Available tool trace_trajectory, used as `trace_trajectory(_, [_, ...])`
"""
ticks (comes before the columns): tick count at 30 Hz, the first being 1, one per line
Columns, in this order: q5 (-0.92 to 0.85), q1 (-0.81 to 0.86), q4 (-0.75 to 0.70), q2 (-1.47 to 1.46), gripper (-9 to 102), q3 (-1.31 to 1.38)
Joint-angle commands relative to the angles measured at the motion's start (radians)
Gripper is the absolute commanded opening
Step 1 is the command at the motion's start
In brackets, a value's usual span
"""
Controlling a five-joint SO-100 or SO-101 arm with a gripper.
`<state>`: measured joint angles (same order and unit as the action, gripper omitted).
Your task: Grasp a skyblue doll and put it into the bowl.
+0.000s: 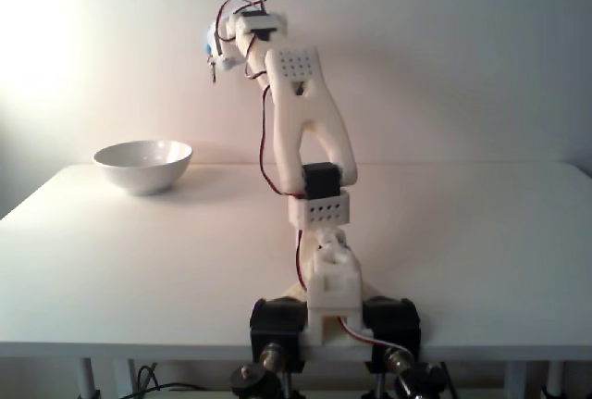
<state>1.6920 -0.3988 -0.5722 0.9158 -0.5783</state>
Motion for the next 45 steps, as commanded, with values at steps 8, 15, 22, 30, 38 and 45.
trace_trajectory(8, [-0.041, -0.144, 0.143, -0.005, 0, -0.028])
trace_trajectory(15, [-0.078, -0.193, 0.304, -0.1, 0, -0.026])
trace_trajectory(22, [-0.078, -0.212, 0.474, -0.255, 0, -0.014])
trace_trajectory(30, [-0.078, -0.229, 0.646, -0.344, 0, -0.012])
trace_trajectory(38, [-0.078, -0.287, 0.652, -0.387, 0, -0.012])
trace_trajectory(45, [-0.078, -0.273, 0.699, -0.439, 0, -0.012])
